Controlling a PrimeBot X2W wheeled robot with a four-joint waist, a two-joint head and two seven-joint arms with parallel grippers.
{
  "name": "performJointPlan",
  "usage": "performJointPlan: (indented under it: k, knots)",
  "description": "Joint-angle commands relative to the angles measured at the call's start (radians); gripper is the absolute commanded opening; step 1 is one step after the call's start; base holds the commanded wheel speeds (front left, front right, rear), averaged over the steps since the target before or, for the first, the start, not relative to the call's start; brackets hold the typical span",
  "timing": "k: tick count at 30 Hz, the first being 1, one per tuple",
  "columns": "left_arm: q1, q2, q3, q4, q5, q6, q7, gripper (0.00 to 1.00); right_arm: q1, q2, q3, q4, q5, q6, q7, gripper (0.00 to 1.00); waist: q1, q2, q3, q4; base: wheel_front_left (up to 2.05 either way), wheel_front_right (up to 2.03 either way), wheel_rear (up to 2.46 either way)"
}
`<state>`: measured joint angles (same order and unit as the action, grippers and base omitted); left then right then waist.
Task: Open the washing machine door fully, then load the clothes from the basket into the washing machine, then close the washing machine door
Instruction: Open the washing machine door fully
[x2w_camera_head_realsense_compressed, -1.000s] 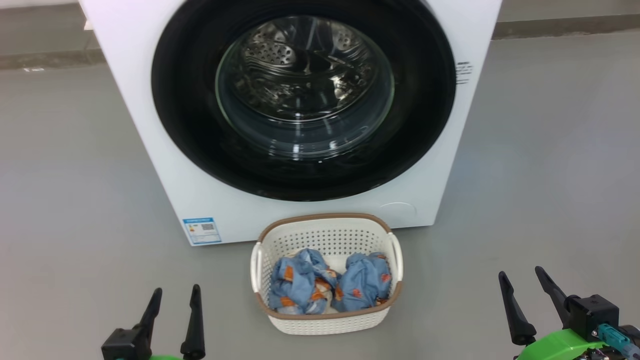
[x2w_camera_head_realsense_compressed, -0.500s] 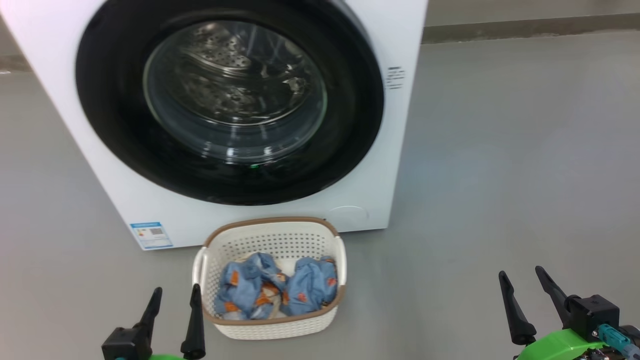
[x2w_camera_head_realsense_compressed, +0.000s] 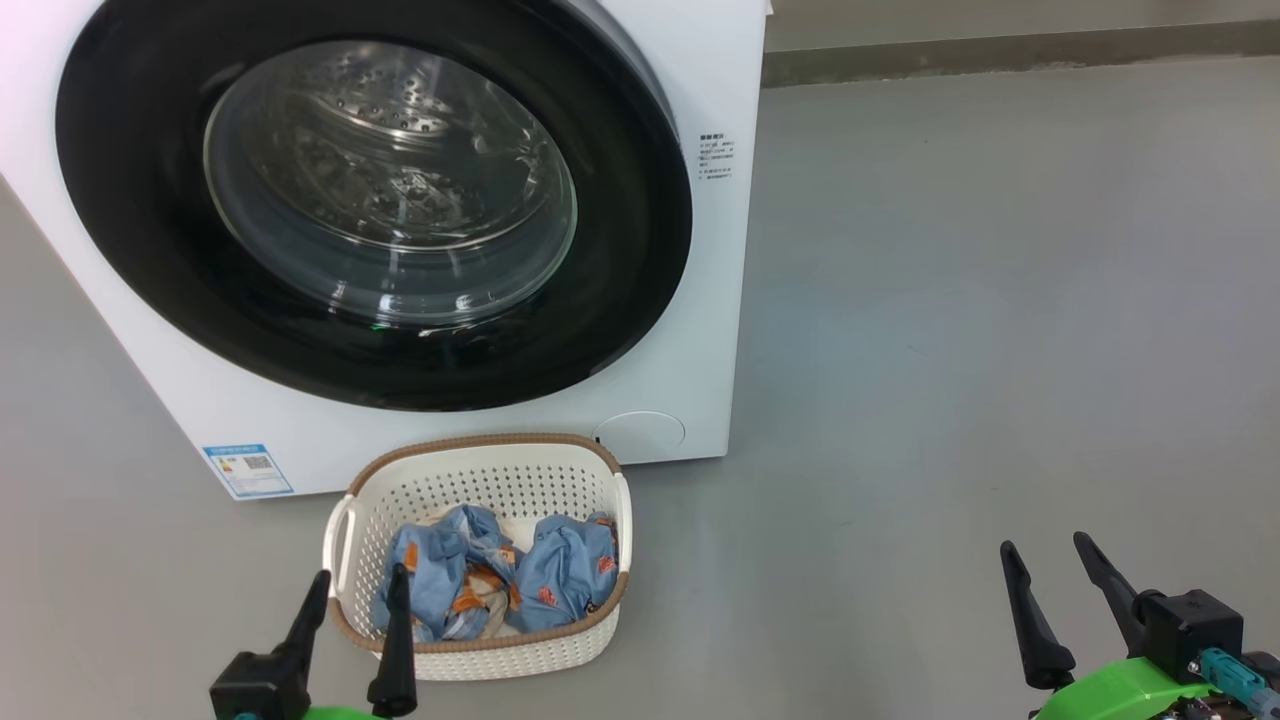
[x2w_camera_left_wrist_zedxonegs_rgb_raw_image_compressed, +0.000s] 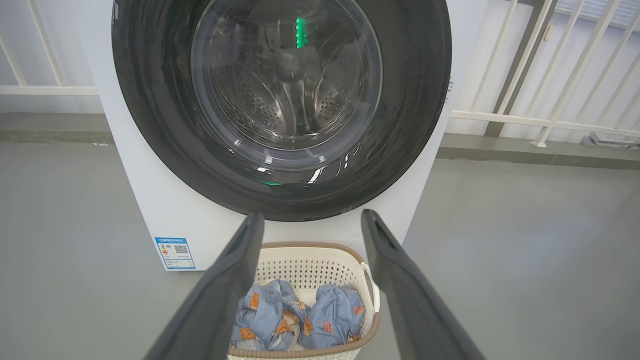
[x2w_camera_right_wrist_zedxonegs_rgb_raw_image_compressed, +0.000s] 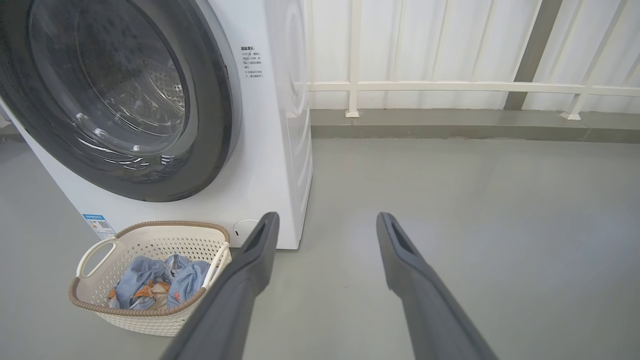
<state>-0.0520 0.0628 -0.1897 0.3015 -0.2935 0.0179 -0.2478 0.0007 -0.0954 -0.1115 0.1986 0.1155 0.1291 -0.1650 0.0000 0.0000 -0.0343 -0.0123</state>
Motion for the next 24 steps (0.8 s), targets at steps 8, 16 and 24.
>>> performJointPlan:
  k: [8,16,24]
  knots:
    - [-0.04,0.017,0.03,-0.037,0.001,0.019,-0.011,1.0,-0.021,-0.01,0.021,-0.023,0.0,0.002,-0.011,1.0,0.0,0.0,0.004,-0.001,0.0,0.0,0.0]
    - [-0.037,0.018,0.029,-0.041,0.001,0.028,-0.012,1.0,-0.021,-0.011,0.02,-0.023,0.0,0.002,-0.013,1.0,0.0,0.0,0.004,-0.002,0.0,0.0,0.0]
    - [-0.037,0.019,0.027,-0.038,0.001,0.031,-0.013,1.0,-0.023,-0.012,0.025,-0.031,0.01,0.002,-0.024,0.0,0.0,0.0,0.005,-0.002,0.0,0.0,0.0]
